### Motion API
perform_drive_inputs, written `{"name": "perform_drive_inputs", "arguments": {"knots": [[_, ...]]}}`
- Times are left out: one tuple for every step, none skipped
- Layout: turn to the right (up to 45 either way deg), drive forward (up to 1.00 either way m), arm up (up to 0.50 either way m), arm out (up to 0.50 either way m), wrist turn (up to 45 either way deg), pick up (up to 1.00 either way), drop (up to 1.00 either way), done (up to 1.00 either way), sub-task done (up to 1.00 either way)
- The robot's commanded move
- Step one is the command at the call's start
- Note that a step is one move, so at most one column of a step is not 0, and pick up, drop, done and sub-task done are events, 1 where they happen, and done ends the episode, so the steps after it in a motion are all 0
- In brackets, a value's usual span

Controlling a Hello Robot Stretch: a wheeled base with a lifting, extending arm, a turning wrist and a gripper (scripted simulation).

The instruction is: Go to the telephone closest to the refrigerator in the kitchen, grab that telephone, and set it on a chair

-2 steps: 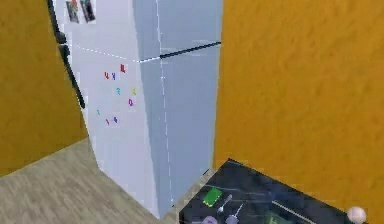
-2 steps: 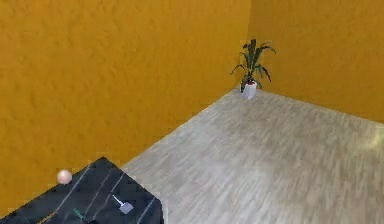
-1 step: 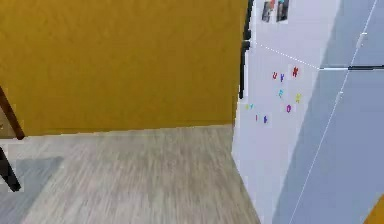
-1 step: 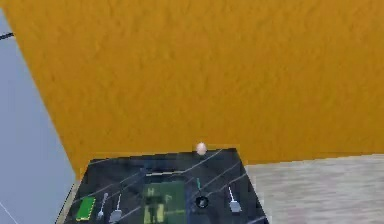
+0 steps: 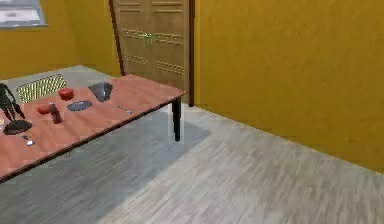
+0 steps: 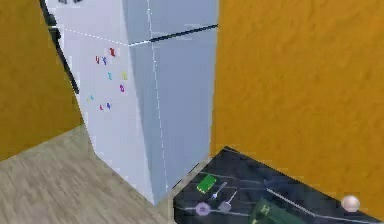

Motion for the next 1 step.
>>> {"name": "perform_drive_inputs", "arguments": {"knots": [[-45.0, 0.00, 0.00, 0.00, 0.0, 0.00, 0.00, 0.00, 0.00]]}}
